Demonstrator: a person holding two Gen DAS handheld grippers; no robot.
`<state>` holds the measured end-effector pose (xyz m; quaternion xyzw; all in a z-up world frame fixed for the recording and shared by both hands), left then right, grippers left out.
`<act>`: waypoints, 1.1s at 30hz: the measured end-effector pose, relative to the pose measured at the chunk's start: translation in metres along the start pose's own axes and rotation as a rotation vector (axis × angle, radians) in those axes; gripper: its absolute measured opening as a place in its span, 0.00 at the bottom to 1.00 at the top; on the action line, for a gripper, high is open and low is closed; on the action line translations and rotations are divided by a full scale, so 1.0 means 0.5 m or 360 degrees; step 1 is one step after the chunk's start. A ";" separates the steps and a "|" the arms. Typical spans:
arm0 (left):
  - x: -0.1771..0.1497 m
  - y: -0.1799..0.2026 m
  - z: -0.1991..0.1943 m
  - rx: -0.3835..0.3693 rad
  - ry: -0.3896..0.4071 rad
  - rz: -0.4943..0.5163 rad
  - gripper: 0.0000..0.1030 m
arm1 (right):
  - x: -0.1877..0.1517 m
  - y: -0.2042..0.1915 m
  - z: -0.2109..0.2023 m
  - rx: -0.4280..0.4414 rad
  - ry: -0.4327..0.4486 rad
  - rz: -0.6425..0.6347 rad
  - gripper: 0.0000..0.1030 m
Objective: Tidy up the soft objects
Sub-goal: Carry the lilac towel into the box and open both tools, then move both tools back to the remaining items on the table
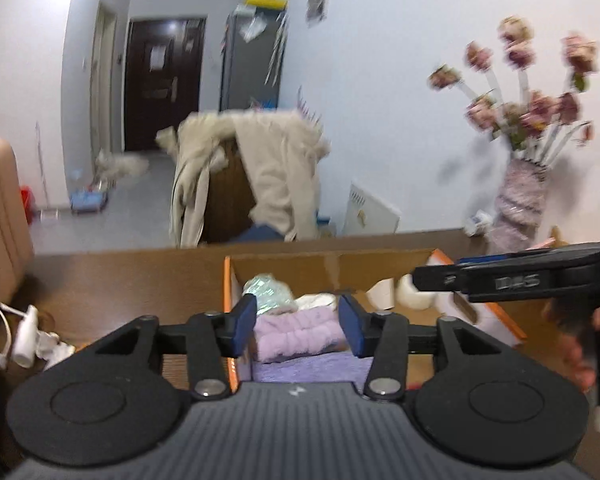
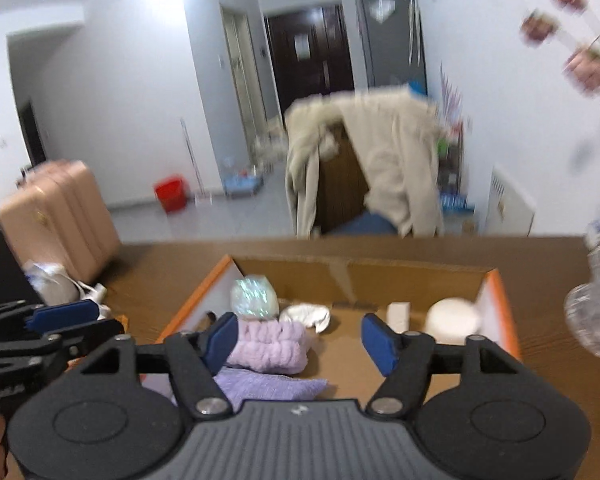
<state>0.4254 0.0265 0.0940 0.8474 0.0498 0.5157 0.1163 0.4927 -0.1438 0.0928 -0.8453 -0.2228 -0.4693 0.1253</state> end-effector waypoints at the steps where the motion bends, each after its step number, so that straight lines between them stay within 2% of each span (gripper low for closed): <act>1: -0.005 0.010 -0.028 -0.0023 0.0028 0.0009 0.53 | -0.004 -0.002 -0.041 -0.0010 0.0048 -0.0011 0.74; 2: -0.015 0.022 -0.059 -0.0054 0.0051 0.0015 0.60 | -0.012 -0.007 -0.083 -0.0017 0.0101 -0.0029 0.77; 4: -0.040 0.040 -0.109 -0.0116 0.0079 0.0012 0.67 | -0.044 -0.022 -0.164 -0.0030 0.0176 -0.0074 0.79; 8: -0.116 0.064 -0.192 -0.0130 0.0102 0.0045 0.70 | -0.126 -0.056 -0.269 -0.0079 0.0255 -0.0128 0.82; 13: -0.221 0.073 -0.270 -0.0177 0.0107 0.0059 0.77 | -0.250 -0.106 -0.326 -0.0159 0.0278 -0.0077 0.82; 17: -0.292 0.068 -0.324 -0.0185 0.0130 0.0014 0.82 | -0.332 -0.148 -0.358 -0.0223 0.0279 -0.0148 0.83; 20: -0.328 0.062 -0.344 -0.0194 0.0117 -0.0004 0.84 | -0.382 -0.166 -0.381 -0.0190 0.0259 -0.0119 0.84; 24: -0.331 0.053 -0.344 -0.0112 0.0116 0.0023 0.84 | -0.401 -0.158 -0.384 -0.0216 0.0229 -0.0103 0.84; 29: -0.319 0.052 -0.334 -0.0099 0.0129 0.0014 0.85 | -0.392 -0.147 -0.387 -0.0238 0.0278 -0.0039 0.84; 33: -0.318 0.048 -0.306 -0.0088 0.0097 0.0012 0.85 | -0.394 -0.137 -0.370 -0.0245 0.0259 -0.0021 0.84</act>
Point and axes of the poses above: each gripper's, at about its wrist camera, not at the fingertips, and z roughly the way its jaws point, y to its right, x to its top, the point moved 10 cm from there along z, roughly the way its jaws point, and after that the axes turned 11 degrees about -z, right-handed, at the moved point
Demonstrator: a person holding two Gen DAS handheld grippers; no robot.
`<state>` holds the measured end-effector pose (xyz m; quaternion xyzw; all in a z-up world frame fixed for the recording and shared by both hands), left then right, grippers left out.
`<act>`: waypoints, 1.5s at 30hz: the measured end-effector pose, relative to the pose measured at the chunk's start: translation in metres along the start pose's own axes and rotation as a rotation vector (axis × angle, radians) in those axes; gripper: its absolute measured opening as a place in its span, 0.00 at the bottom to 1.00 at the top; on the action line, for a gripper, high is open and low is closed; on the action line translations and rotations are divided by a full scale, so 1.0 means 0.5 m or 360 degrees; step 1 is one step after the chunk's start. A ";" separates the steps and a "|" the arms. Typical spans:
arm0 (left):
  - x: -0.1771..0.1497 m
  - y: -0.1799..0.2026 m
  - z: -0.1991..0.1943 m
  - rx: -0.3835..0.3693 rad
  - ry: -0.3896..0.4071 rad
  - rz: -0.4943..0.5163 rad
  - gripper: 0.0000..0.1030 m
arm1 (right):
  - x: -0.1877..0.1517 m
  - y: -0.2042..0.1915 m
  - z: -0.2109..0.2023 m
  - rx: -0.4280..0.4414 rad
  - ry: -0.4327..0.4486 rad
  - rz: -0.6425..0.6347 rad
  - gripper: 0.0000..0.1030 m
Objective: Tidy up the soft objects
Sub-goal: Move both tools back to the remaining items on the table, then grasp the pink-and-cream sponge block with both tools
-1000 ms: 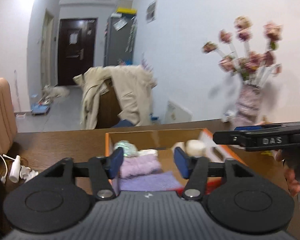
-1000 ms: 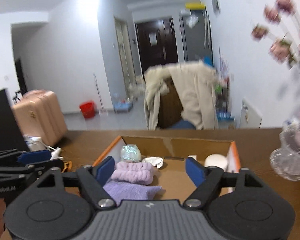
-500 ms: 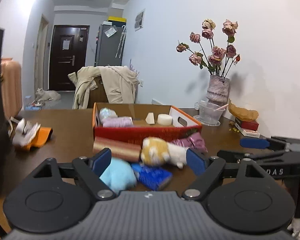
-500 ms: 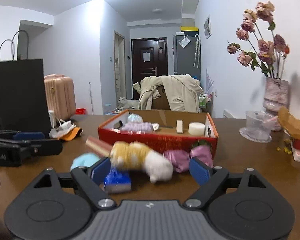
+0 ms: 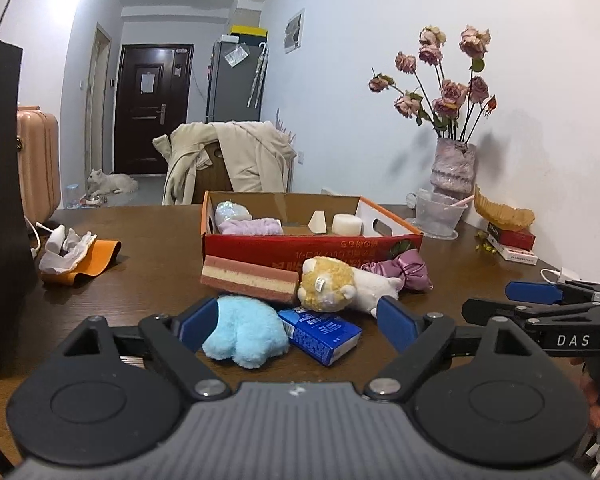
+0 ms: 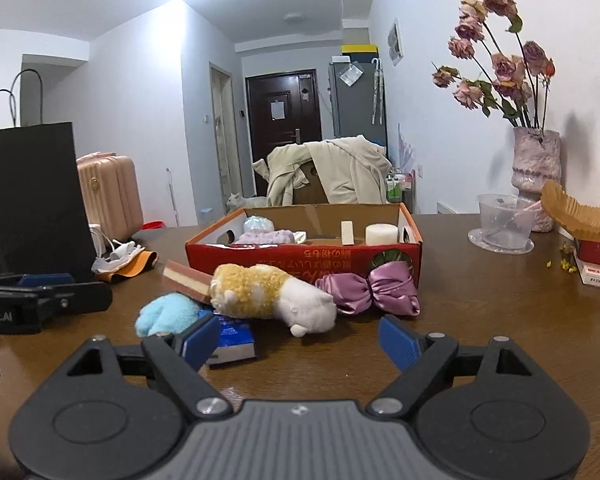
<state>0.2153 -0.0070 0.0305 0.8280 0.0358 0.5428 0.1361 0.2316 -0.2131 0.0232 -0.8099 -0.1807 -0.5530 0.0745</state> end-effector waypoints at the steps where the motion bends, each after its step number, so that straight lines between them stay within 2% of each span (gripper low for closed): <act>1: 0.000 -0.002 0.008 -0.0003 -0.0007 -0.0001 0.85 | -0.002 0.004 0.005 -0.0006 -0.0010 0.0008 0.84; 7: -0.006 -0.025 0.061 0.0001 -0.0059 -0.0022 0.85 | -0.008 0.025 0.044 -0.0054 -0.0045 0.0058 0.84; 15: 0.016 -0.082 0.140 -0.0006 -0.0106 -0.0047 0.85 | 0.013 0.005 0.125 -0.0060 -0.0096 0.0049 0.83; 21: 0.053 -0.141 0.233 -0.0071 -0.0228 -0.0149 0.85 | 0.034 -0.030 0.206 0.0020 -0.0141 0.0096 0.81; 24: 0.076 -0.168 0.272 -0.0092 -0.0254 -0.0221 0.83 | 0.064 -0.054 0.233 0.0065 -0.0086 0.0100 0.74; 25: 0.078 -0.179 0.291 -0.0087 -0.0306 -0.0255 0.76 | 0.077 -0.064 0.241 0.0084 -0.0062 0.0081 0.70; 26: 0.078 -0.187 0.311 -0.0080 -0.0369 -0.0288 0.68 | 0.092 -0.080 0.255 0.0142 -0.0059 0.0071 0.61; 27: 0.079 -0.193 0.324 -0.0092 -0.0404 -0.0323 0.67 | 0.104 -0.094 0.268 0.0204 -0.0073 0.0065 0.55; 28: 0.081 -0.197 0.335 -0.0125 -0.0420 -0.0364 0.65 | 0.118 -0.112 0.282 0.0277 -0.0093 0.0055 0.44; 31: 0.074 -0.200 0.356 -0.0190 -0.0475 -0.0444 0.49 | 0.144 -0.161 0.317 0.0464 -0.0155 0.0025 0.35; 32: 0.070 -0.201 0.359 -0.0181 -0.0483 -0.0457 0.46 | 0.143 -0.166 0.333 0.0437 -0.0183 0.0000 0.35; 34: 0.062 -0.200 0.362 -0.0181 -0.0498 -0.0455 0.40 | 0.112 -0.163 0.367 0.0383 -0.0360 -0.0013 0.37; 35: 0.061 -0.198 0.359 -0.0178 -0.0506 -0.0450 0.39 | 0.101 -0.158 0.374 0.0387 -0.0396 0.0007 0.37; 38: 0.059 -0.191 0.349 -0.0178 -0.0528 -0.0470 0.32 | 0.093 -0.147 0.365 0.0419 -0.0426 0.0051 0.37; 41: 0.061 -0.180 0.328 -0.0195 -0.0505 -0.0528 0.23 | 0.084 -0.149 0.341 0.0420 -0.0502 -0.0073 0.42; 45: 0.063 -0.155 0.272 -0.0201 -0.0445 -0.0599 0.20 | 0.070 -0.128 0.294 0.0440 -0.0463 -0.0005 0.48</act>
Point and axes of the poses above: each gripper's, at about its wrist camera, not at the fingertips, and z roughly the way its jaws point, y to its right, x to its top, the point moved 10 cm from there along z, roughly the way its jaws point, and after that the axes turned 11 degrees about -z, right-handed, at the moved point
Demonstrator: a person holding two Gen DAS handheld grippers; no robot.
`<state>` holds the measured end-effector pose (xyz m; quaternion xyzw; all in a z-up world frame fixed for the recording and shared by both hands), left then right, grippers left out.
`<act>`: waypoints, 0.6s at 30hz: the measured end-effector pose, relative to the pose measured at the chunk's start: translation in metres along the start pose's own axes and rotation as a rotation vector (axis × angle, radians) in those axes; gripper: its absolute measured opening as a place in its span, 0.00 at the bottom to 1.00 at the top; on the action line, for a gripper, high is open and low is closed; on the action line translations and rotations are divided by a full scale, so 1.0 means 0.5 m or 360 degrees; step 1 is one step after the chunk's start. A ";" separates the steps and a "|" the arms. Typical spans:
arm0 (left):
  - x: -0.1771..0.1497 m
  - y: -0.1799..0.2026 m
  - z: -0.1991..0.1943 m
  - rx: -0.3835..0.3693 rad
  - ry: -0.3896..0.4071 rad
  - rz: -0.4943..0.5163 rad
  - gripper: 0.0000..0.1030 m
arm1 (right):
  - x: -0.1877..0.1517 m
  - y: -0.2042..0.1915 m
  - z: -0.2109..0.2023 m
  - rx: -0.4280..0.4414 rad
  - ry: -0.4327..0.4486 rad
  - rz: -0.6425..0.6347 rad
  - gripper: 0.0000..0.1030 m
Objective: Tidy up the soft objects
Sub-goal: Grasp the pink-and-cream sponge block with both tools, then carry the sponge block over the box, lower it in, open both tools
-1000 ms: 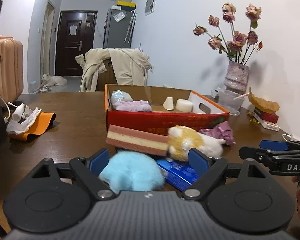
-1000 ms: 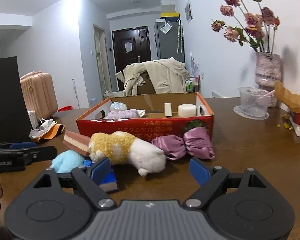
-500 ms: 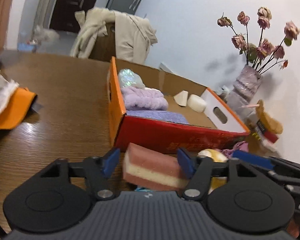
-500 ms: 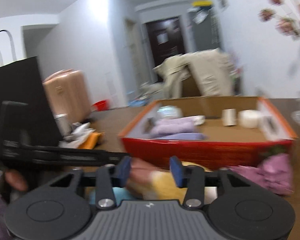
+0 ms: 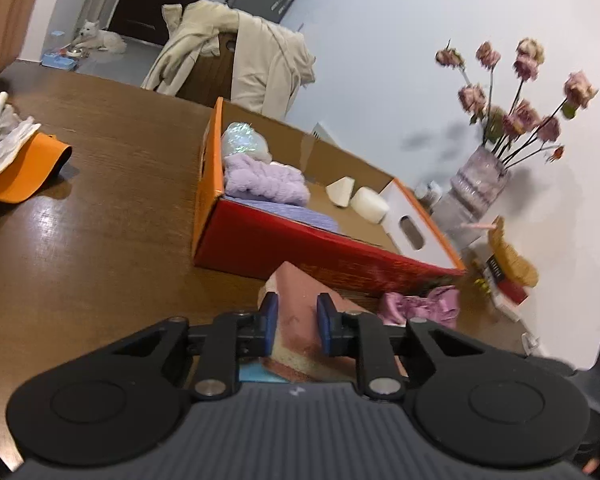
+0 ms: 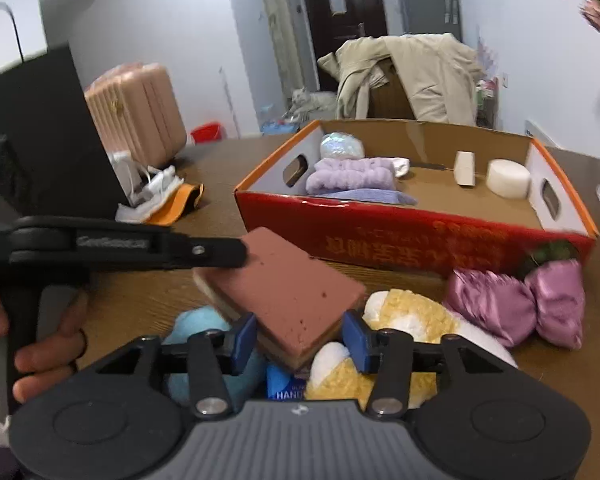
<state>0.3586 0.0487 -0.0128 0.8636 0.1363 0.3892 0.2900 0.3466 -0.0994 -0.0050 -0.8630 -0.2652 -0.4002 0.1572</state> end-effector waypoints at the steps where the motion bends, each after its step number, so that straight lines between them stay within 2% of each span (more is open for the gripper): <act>1: -0.006 0.008 -0.013 -0.0005 0.0019 -0.0012 0.19 | -0.006 0.000 -0.017 0.0021 0.0040 0.0028 0.51; 5: -0.052 0.032 -0.061 0.0016 0.0068 -0.0099 0.19 | -0.039 -0.005 -0.078 0.0067 0.0130 0.0083 0.50; 8: -0.096 0.042 -0.073 0.0023 0.0064 -0.0104 0.17 | -0.073 0.009 -0.091 0.0030 0.0092 0.0155 0.48; 10: -0.127 0.036 -0.066 0.0075 0.0018 -0.0100 0.16 | -0.111 0.019 -0.083 0.0036 0.0002 0.0194 0.47; 11: -0.138 0.033 -0.066 0.0068 0.0017 -0.0088 0.16 | -0.123 0.021 -0.087 0.0052 0.0025 0.0203 0.41; 12: -0.145 0.037 -0.069 0.0058 0.0034 -0.0076 0.16 | -0.127 0.022 -0.096 0.0069 0.0064 0.0224 0.41; 14: -0.153 0.042 -0.074 0.0076 0.0045 -0.0051 0.16 | -0.123 0.022 -0.119 0.0108 0.0144 0.0244 0.42; 16: -0.157 0.053 -0.071 0.0042 0.0023 -0.0021 0.16 | -0.112 0.024 -0.136 0.0122 0.0224 0.0237 0.44; 18: -0.162 0.051 -0.059 0.0072 0.0011 0.0000 0.16 | -0.103 0.030 -0.136 0.0155 0.0276 0.0254 0.47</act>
Point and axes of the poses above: each gripper's, at about its wrist camera, not at the fingertips, and z roughly the way its jaws point, y to its right, x to its top, the point moved 10 cm from there along z, roughly the way its jaws point, and after that the axes turned 11 degrees about -z, right-handed, at the moved point
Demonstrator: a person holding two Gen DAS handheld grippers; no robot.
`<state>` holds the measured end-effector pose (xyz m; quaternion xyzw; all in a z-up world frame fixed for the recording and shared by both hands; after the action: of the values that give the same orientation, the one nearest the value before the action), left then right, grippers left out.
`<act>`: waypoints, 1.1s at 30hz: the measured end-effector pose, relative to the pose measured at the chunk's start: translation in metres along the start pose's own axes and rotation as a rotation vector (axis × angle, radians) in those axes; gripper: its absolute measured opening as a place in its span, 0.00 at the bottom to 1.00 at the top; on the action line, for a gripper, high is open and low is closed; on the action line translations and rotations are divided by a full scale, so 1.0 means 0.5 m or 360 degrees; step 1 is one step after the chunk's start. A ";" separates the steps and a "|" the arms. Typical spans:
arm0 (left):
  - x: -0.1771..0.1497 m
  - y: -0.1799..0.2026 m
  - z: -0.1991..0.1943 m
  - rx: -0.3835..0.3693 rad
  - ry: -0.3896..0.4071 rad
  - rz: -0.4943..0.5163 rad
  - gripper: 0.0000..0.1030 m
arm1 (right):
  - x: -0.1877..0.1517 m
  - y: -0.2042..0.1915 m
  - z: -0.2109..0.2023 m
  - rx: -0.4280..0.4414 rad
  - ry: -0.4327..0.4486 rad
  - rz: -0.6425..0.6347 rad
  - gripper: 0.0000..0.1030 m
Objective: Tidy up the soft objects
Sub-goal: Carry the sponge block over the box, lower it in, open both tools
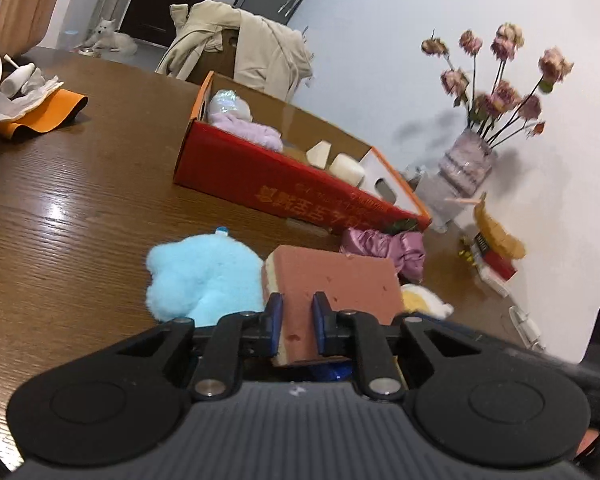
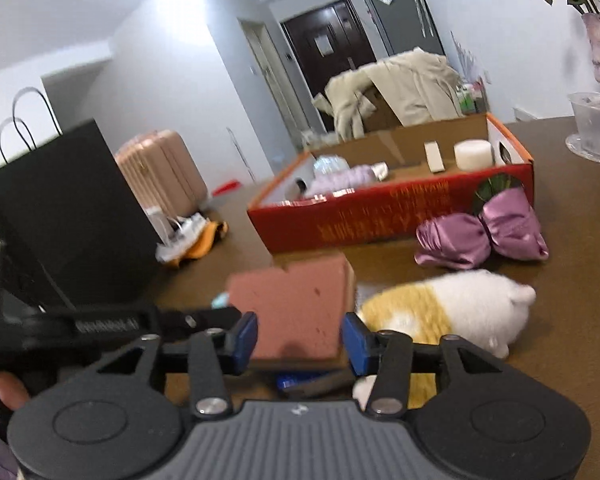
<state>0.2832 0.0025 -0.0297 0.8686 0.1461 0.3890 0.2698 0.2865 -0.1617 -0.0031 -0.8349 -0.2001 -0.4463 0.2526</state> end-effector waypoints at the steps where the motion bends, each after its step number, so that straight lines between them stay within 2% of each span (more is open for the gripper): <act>1: -0.001 0.000 0.004 0.0004 -0.0001 0.0000 0.16 | -0.002 0.009 0.008 0.0000 -0.0001 0.0030 0.45; 4: 0.000 0.001 0.004 0.0005 0.0003 0.0003 0.16 | -0.005 0.031 0.023 -0.0039 0.0005 0.0109 0.28; 5: 0.000 0.004 0.004 0.0005 0.0006 0.0021 0.16 | -0.007 0.035 0.028 -0.0050 0.0001 0.0115 0.26; 11: 0.020 0.032 -0.008 -0.0029 0.0031 0.0051 0.15 | 0.005 0.040 0.022 -0.0048 0.0048 0.0165 0.23; 15: 0.105 0.093 -0.007 -0.0131 0.0097 0.0106 0.16 | 0.094 0.051 -0.007 -0.0075 0.0171 0.0097 0.23; 17: 0.173 0.125 0.032 -0.0140 0.0099 0.0133 0.16 | 0.158 0.080 0.008 -0.0090 0.0192 0.0050 0.23; 19: 0.246 0.148 0.103 -0.0118 0.0089 0.0154 0.16 | 0.234 0.132 0.056 -0.0128 0.0169 -0.0012 0.23; 22: 0.338 0.143 0.223 0.0010 0.0063 0.0121 0.15 | 0.320 0.215 0.176 -0.0108 0.0042 0.0023 0.23; 24: 0.383 0.126 0.301 0.0096 0.0008 0.0118 0.15 | 0.352 0.266 0.264 -0.0104 -0.0059 0.0050 0.23; 28: 0.441 0.070 0.458 0.0224 -0.0192 -0.0021 0.16 | 0.358 0.372 0.430 -0.0100 -0.0276 0.0252 0.23; 30: 0.444 0.059 0.509 0.0239 -0.0256 -0.0074 0.16 | 0.347 0.416 0.475 -0.0159 -0.0339 0.0332 0.23; 33: 0.435 0.077 0.555 0.0255 -0.0274 0.0005 0.16 | 0.338 0.448 0.487 -0.0325 -0.0332 0.0315 0.23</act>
<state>0.6367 -0.0267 -0.0306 0.9179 0.1517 0.3004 0.2104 0.6570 -0.1747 -0.0303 -0.9135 -0.0958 -0.3482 0.1871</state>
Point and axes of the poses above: each gripper's, at about its wrist camera, not at the fingertips, and z roughly the way its jaws point, y to its right, x to its top, the point moved 10 cm from there along z, roughly the way its jaws point, and after that the axes turned 11 degrees about -z, right-handed, at the moved point
